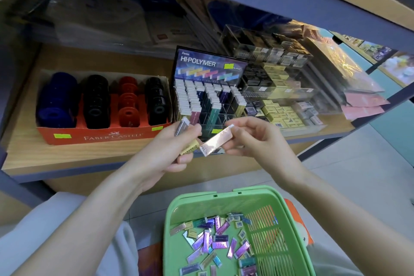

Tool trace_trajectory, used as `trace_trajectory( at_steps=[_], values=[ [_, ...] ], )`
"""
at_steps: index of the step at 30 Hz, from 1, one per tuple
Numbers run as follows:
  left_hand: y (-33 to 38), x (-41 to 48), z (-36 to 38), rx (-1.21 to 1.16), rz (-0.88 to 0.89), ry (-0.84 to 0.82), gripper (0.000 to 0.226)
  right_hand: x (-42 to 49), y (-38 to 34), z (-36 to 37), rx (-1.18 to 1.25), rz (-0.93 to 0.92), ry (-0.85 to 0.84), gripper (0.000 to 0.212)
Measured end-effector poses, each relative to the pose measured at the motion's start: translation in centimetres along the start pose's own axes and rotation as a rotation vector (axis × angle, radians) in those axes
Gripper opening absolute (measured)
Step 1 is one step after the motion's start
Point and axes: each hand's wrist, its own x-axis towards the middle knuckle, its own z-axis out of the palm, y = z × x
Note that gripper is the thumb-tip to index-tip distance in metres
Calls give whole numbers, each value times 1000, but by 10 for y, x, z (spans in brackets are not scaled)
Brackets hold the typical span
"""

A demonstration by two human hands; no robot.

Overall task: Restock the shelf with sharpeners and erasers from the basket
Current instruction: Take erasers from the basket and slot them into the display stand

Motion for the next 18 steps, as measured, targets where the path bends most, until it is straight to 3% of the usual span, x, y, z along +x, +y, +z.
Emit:
trace_trajectory(
  at_steps=[6,12,15,18],
  values=[
    [1,1,-5,-178,-23,27,24,26,-5,-24,-68,-124,217,12],
    [-1,1,-6,19,119,96,33,58,7,-41,-463,-277,394,18],
    [3,0,-6,32,136,113,34,67,8,-43,-649,-369,379,20],
    [3,2,-7,47,105,126,35,76,14,-51,-833,-393,283,9]
  ],
)
